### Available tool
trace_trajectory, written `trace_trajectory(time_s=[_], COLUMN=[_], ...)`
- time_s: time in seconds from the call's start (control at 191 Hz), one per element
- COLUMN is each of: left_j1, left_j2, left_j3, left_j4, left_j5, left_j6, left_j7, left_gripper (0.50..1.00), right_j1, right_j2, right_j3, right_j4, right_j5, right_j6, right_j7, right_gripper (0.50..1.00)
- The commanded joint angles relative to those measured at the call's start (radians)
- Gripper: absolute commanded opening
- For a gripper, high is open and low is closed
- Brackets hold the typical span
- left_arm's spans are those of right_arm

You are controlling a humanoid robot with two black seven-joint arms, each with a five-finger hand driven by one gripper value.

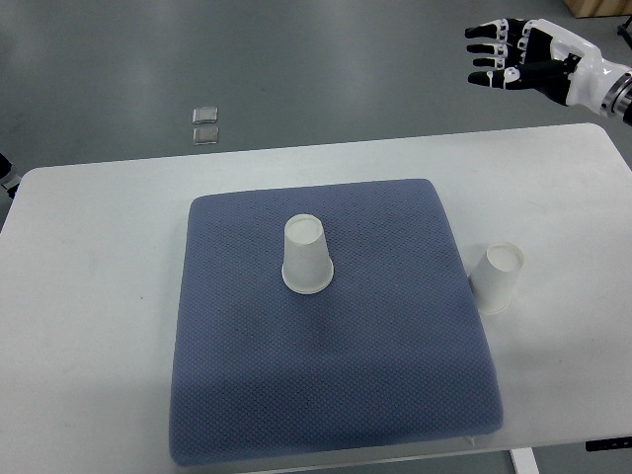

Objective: Stack paper cups
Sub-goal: 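Lower the open right hand toward the white cup at the mat edge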

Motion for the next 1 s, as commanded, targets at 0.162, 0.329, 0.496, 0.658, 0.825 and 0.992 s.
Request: trace_trajectory(time_s=[0.162,0.329,0.496,0.658,0.825,0.992], left_j1=[0.000,0.000,0.000,0.000,0.000,0.000], left_j2=[0.000,0.000,0.000,0.000,0.000,0.000], left_j3=[0.000,0.000,0.000,0.000,0.000,0.000], left_j4=[0.000,0.000,0.000,0.000,0.000,0.000], left_j5=[0.000,0.000,0.000,0.000,0.000,0.000], left_j6=[0.000,0.000,0.000,0.000,0.000,0.000], left_j7=[0.000,0.001,0.000,0.000,0.000,0.000], left_gripper=[1.000,1.000,1.000,1.000,1.000,1.000], right_j1=[0.038,0.045,0.034,0.049,0.061,0.072], right_j2=[-0.106,-0.116,-0.115,-0.138,-0.190,-0.196], right_j3=[-0.035,-0.035,-0.050,-0.132,-0.172,-0.192], right_j4=[0.011,0.059,0.152,0.231,0.298,0.318], right_j5=[-0.239,-0.528,-0.744,-0.859,-0.916,-0.917], right_j6=[0.112,0.108,0.042,0.034,0.052,0.071], right_j7=[0.008,0.034,0.046,0.048,0.052,0.077], right_gripper=[0.911,0.911,0.911,0.911,0.911,0.911])
